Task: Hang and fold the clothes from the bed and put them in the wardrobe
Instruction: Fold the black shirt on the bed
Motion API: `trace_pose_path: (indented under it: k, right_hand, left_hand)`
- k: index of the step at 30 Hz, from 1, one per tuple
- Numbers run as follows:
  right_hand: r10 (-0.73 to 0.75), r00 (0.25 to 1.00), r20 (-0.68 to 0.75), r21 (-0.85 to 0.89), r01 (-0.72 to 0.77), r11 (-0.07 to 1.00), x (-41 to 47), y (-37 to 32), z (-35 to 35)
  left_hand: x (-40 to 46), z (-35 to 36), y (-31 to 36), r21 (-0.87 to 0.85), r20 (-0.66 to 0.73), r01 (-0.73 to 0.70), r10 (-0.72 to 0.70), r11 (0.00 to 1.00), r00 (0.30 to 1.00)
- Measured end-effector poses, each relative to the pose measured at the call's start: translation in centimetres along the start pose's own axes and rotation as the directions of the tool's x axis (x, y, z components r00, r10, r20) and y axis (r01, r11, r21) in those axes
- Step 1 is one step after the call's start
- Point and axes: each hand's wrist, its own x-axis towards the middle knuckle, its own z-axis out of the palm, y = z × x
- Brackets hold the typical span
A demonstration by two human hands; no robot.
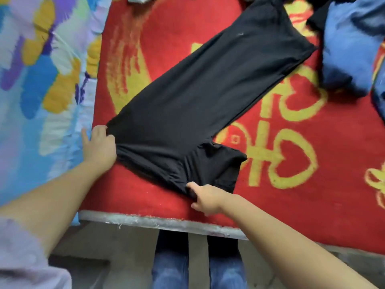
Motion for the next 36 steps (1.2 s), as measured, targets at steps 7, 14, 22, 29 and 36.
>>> trace_pose_path:
  k: [7, 14, 22, 29, 36]
  right_hand:
    - [0.356, 0.702, -0.617, 0.407, -0.103, 0.908, -3.8, 7.8, -6.8]
    - [0.304, 0.796, -0.524, 0.310, -0.155, 0.938, -2.4, 10.4, -7.3]
    - [0.220, 0.820, -0.529, 0.468, 0.066, 0.881, -3.5, 9.1, -10.4]
    - [0.214, 0.787, -0.579, 0.229, -0.095, 0.969, -2.7, 10.5, -10.7]
    - [0.161, 0.839, -0.519, 0.262, -0.023, 0.965, -1.8, 11.0, -8.8]
  left_hand:
    - [-8.6, -1.1, 12.3, -0.115, -0.270, -0.582, 0.539, 0.805, 0.798]
    - [-13.8, 1.9, 22.7, -0.141, 0.176, -0.434, 0.454, 0.890, 0.874]
    - [-14.5, 0.4, 23.5, -0.423, -0.123, -0.418, 0.406, 0.804, 0.905]
    - [-17.3, 3.3, 24.7, -0.402, -0.230, -0.565, 0.517, 0.721, 0.824]
    - [-17.3, 3.3, 26.8, -0.798, 0.546, 0.601, -0.485, -0.050, 0.684]
